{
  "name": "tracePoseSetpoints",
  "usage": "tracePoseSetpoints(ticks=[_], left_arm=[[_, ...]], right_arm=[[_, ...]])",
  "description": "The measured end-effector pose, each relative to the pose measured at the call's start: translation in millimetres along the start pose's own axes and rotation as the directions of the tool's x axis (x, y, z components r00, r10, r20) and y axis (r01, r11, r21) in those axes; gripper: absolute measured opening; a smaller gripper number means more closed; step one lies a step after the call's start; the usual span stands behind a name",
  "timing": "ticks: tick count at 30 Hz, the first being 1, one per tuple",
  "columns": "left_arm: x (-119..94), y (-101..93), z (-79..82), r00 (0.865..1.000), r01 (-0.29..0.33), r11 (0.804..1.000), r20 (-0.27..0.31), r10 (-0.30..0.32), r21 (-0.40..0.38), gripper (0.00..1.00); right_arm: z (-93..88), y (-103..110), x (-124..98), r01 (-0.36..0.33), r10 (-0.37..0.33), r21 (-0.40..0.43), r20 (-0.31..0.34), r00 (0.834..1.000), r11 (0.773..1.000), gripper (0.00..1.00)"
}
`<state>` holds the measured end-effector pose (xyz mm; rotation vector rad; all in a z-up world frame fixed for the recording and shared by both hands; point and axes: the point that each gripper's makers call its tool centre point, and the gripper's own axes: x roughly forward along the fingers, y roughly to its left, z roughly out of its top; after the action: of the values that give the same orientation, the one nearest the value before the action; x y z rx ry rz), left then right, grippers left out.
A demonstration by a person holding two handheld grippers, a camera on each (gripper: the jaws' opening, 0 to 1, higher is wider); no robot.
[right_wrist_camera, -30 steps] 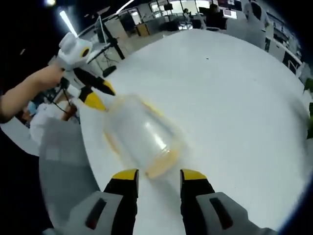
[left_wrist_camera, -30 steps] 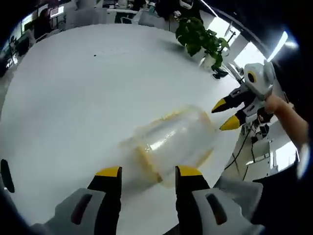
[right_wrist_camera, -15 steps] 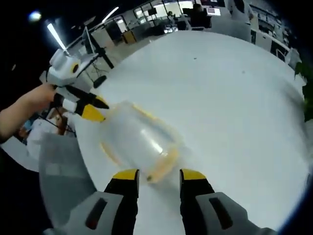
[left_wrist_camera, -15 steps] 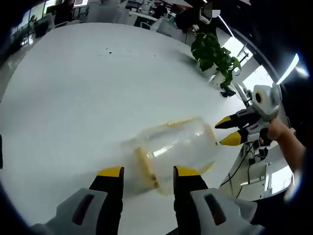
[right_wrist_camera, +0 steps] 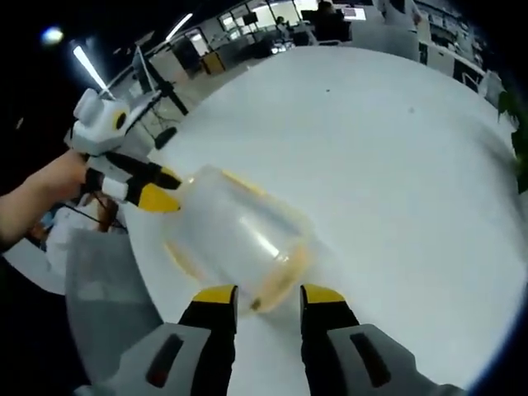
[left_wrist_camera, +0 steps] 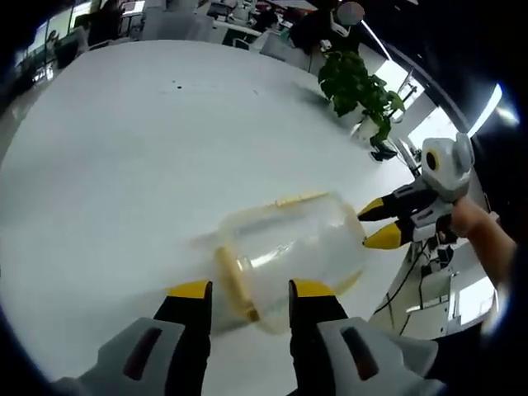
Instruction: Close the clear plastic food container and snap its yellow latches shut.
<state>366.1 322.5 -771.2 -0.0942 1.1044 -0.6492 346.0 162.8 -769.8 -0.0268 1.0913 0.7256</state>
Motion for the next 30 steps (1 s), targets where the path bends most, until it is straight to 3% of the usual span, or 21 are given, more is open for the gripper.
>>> tracePoseSetpoints(ticks=[11, 17, 23, 30], left_arm=[[4.6, -2.4, 0.0, 0.999, 0.050, 0.998, 0.009, -0.050, -0.032, 0.31], [4.1, -4.5, -0.7, 0.999, 0.048, 0.999, 0.022, -0.048, -0.020, 0.30], [4.9, -5.0, 0.1, 0.999, 0.050, 0.999, 0.015, -0.050, -0.003, 0.28], [5.1, -6.0, 0.3, 0.999, 0.039, 0.999, 0.028, -0.039, -0.001, 0.27]], right_arm=[[1.3, 3.2, 6.8, -0.058, 0.057, 0.094, 0.005, 0.998, 0.994, 0.28], [1.8, 5.9, 6.4, -0.048, 0.048, 0.078, 0.002, 0.999, 0.996, 0.26], [2.6, 5.6, 7.3, -0.025, 0.028, 0.047, -0.062, 0.998, 0.999, 0.25], [1.7, 6.2, 6.8, -0.017, 0.020, 0.056, -0.052, 0.998, 0.998, 0.24]])
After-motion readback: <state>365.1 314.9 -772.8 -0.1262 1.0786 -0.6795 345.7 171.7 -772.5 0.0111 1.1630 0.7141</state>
